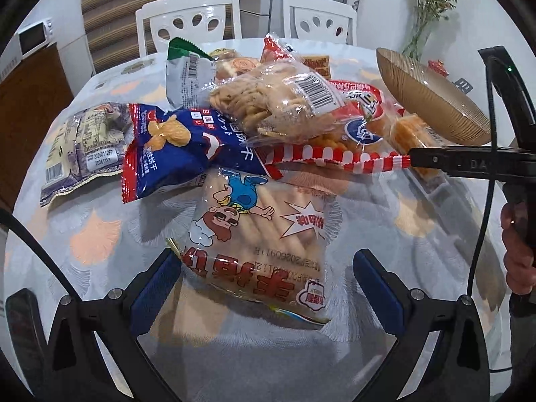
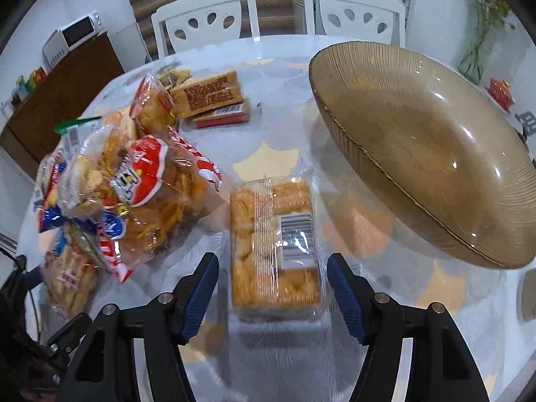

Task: Organize snacks
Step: 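Grasp the orange bread loaf pack with the right gripper while the left gripper grasps the wafer-stick bag, then carry both packs into the amber bowl and open both grippers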

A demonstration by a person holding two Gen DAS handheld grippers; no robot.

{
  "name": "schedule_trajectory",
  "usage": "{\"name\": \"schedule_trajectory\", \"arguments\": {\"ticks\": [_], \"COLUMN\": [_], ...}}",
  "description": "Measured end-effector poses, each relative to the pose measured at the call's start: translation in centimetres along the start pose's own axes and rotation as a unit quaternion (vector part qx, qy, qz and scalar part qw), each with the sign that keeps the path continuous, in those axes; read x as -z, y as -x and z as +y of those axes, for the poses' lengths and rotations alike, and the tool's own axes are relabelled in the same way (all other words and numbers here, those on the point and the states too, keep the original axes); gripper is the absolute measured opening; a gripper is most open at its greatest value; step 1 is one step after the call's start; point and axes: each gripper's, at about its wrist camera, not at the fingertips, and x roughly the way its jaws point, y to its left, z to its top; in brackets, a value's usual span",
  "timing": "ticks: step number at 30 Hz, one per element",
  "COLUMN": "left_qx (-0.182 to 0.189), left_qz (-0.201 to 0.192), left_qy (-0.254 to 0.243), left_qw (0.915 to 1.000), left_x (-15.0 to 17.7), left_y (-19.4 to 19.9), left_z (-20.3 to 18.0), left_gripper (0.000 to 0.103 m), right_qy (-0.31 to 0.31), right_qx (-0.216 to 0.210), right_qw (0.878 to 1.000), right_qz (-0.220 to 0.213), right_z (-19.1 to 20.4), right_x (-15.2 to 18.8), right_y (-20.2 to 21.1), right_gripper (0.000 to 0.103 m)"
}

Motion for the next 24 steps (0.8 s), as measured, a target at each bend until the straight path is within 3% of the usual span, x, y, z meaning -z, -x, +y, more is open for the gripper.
{"name": "schedule_trajectory", "arguments": {"ticks": [4,8,18,24], "left_qx": [0.001,0.015,0.02,0.027], "left_qz": [0.002,-0.008,-0.033,-0.06], "left_qy": [0.01,0.016,0.009,-0.013], "left_qw": [0.9999,0.9997,0.9992,0.9977], "left_x": [0.0,-0.2,0.1,-1.2], "left_y": [-0.1,0.1,2.7,5.0], "left_z": [0.6,1.0,-0.7,-3.0], "left_gripper": [0.075,0.06,0.058,0.058], "right_qy": [-0.015,-0.029,-0.045,-0.055], "right_qx": [-0.009,-0.019,-0.063,-0.085], "right_qw": [1.0,0.999,0.997,0.995], "right_qz": [0.005,0.001,0.019,0.006], "right_z": [-0.7,-1.5,-2.2,-2.7], "right_x": [0.1,0.6,3.0,4.5], "right_y": [-0.8,-0.3,1.8,4.9], "right_gripper": [0.053,0.047,0.046,0.046]}}
